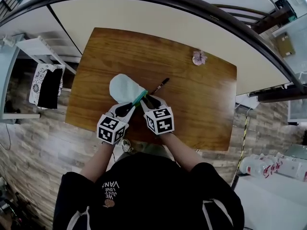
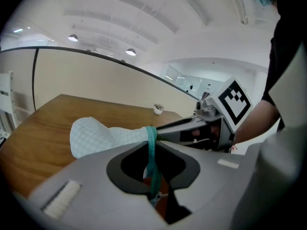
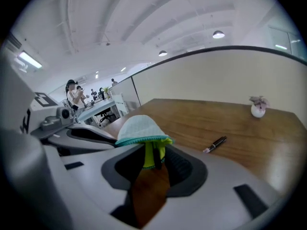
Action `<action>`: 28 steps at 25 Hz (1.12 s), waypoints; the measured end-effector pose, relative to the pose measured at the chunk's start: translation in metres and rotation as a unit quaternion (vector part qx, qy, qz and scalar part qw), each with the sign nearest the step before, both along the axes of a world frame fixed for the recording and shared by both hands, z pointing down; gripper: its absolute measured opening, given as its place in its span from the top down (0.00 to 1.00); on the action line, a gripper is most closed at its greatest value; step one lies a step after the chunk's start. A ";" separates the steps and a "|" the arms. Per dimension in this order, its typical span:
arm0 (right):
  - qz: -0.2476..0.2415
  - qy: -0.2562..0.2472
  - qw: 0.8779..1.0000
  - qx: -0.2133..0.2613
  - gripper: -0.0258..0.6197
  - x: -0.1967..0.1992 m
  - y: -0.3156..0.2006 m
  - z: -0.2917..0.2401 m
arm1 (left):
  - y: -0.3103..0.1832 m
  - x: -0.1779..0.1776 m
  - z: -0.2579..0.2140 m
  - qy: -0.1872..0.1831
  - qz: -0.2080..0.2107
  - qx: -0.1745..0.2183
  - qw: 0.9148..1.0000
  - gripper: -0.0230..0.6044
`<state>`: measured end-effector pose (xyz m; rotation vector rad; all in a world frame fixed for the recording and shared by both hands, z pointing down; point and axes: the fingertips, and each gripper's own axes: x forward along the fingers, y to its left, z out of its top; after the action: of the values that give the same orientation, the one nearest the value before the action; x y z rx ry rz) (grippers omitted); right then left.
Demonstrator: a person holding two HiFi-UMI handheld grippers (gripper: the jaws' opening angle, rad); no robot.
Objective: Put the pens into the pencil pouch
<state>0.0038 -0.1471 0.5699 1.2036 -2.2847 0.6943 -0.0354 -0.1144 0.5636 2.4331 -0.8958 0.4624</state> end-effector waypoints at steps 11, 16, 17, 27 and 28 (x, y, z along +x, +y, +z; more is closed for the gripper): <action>0.130 0.042 0.989 -0.051 0.79 0.063 -0.015 0.040 | -0.015 -0.015 0.000 0.032 -0.080 -0.028 0.996 0.88; 0.175 0.044 0.980 -0.081 0.68 0.065 -0.032 0.061 | -0.011 -0.023 0.000 0.032 -0.101 -0.034 0.994 0.88; 0.185 0.041 0.978 -0.086 0.67 0.066 -0.035 0.064 | -0.011 -0.025 0.000 0.032 -0.105 -0.035 0.993 0.88; 0.208 0.099 0.970 -0.082 0.70 0.074 -0.048 0.076 | -0.008 -0.038 0.002 0.041 -0.132 -0.038 0.990 0.88; 0.211 0.101 0.969 -0.080 0.73 0.077 -0.048 0.076 | -0.008 -0.038 0.003 0.042 -0.133 -0.039 0.989 0.88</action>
<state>0.0806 -0.1951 0.6457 1.6187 -1.7842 0.8433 -0.0736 -0.1220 0.5662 2.2032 -1.1235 0.2904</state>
